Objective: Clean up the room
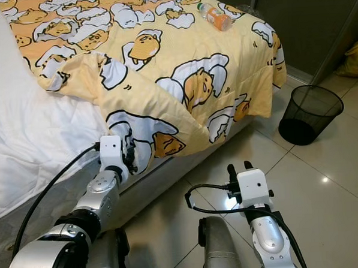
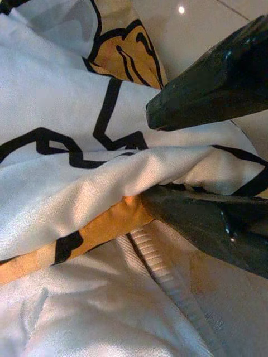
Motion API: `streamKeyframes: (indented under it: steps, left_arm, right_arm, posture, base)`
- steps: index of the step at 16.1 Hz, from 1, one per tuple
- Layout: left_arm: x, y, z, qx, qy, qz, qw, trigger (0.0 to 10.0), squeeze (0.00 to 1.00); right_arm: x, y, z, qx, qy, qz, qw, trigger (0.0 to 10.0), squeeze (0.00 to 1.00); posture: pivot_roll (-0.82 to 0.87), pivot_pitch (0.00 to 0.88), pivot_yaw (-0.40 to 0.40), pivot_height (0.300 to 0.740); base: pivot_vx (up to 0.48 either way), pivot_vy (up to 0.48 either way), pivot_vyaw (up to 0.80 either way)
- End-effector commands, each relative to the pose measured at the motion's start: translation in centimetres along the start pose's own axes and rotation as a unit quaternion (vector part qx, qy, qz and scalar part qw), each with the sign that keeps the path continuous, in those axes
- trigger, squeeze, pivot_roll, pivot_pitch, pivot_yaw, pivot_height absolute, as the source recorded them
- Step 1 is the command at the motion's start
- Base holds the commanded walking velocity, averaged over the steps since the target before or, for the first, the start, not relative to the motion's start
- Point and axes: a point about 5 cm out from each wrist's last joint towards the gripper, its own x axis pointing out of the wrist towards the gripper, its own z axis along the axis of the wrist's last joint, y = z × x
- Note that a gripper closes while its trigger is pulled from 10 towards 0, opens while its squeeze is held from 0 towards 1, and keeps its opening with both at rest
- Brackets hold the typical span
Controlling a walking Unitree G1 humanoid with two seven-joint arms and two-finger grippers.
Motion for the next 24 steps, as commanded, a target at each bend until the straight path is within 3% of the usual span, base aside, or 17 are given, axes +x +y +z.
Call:
streamKeyframes:
  steps: [1,12,13,14,20,24]
  left_arm:
    - [0.2,0.0,0.4,0.013,-0.005,0.0,1.0,0.0,0.0]
    - [0.2,-0.2,0.7,0.05,-0.01,0.0,0.999,0.0,0.0]
    - [0.3,0.0,0.8,0.046,-0.007,0.015,0.999,1.3,0.0]
    - [0.3,0.1,0.9,0.05,-0.008,0.019,0.999,10.0,0.0]
    - [0.3,0.7,1.2,0.022,-0.024,0.03,0.999,10.0,0.0]
    - [0.0,1.1,0.4,0.018,-0.016,0.042,0.999,10.0,0.0]
  right_arm:
    - [0.3,0.0,0.2,-0.002,0.0,0.001,1.0,10.0,0.0]
    - [0.7,-0.1,0.4,-0.006,-0.005,0.004,1.0,10.0,0.0]
    - [0.7,-0.1,0.5,-0.005,-0.005,0.003,1.0,10.0,0.0]
    - [0.7,-0.1,0.5,-0.005,-0.005,0.003,1.0,10.0,0.0]
    - [1.0,0.2,0.4,-0.002,-0.004,0.003,1.0,10.0,0.0]
    - [1.2,0.2,0.4,-0.001,-0.006,0.004,1.0,10.0,0.0]
  posture:
    - [-0.24,0.04,0.031,0.595]
    - [-0.24,0.021,0.023,0.595]
    - [-0.24,0.024,0.023,0.595]
    - [-0.24,0.025,0.023,0.595]
    - [-0.22,0.03,0.026,0.595]
    - [-0.22,0.026,0.03,0.595]
  base:
    - [0.0,0.0,0.0]
    - [0.0,0.0,0.0]
    - [0.0,0.0,0.0]
    - [0.0,0.0,0.0]
    - [0.0,0.0,0.0]
    - [-0.396,0.0,0.0]
